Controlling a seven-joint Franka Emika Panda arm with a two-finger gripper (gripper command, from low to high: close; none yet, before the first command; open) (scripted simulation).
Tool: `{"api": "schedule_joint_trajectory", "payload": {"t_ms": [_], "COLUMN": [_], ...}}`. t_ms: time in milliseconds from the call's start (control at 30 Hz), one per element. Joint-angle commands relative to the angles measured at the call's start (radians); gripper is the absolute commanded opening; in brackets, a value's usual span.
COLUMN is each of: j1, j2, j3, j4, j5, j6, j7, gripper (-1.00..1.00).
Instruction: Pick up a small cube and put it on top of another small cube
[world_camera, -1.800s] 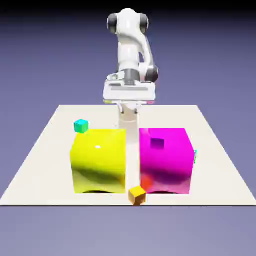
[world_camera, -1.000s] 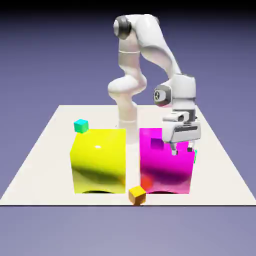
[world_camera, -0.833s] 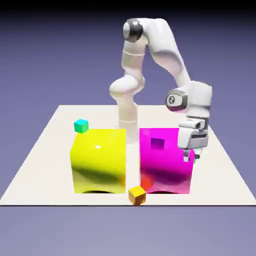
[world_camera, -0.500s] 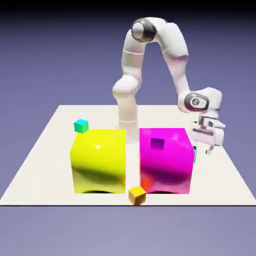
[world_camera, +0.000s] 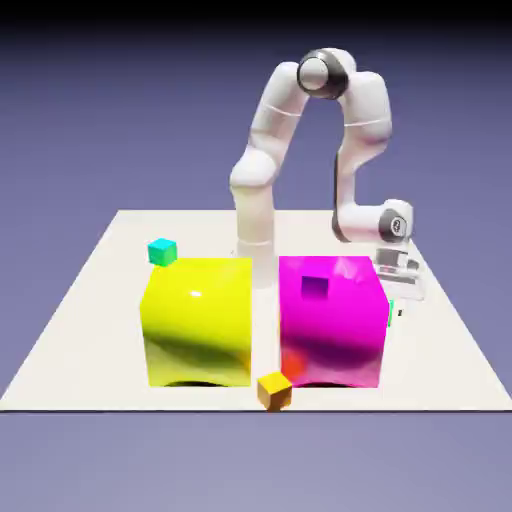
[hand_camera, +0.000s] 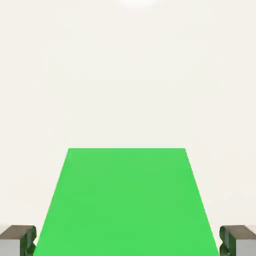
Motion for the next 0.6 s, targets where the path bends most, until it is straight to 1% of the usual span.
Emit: {"api": "schedule_joint_trajectory", "payload": {"t_ms": [0,167,200,567], "j1": [0.004,0.025,0.000,-0.398], "j2": [-0.036,-0.217,-0.224,-0.248], "j3": [0.009,0.057,0.076,0.468], "j4": [-0.014,-0.085,-0.082,-0.032], "j5": [0.033,0.200,0.215,0.406], "j6": [-0.020,-0.121,-0.122,-0.356], "j7": [-0.029,-0.177,-0.200,0.027], "gripper": [-1.00,-1.00,-1.00,-1.00]}}
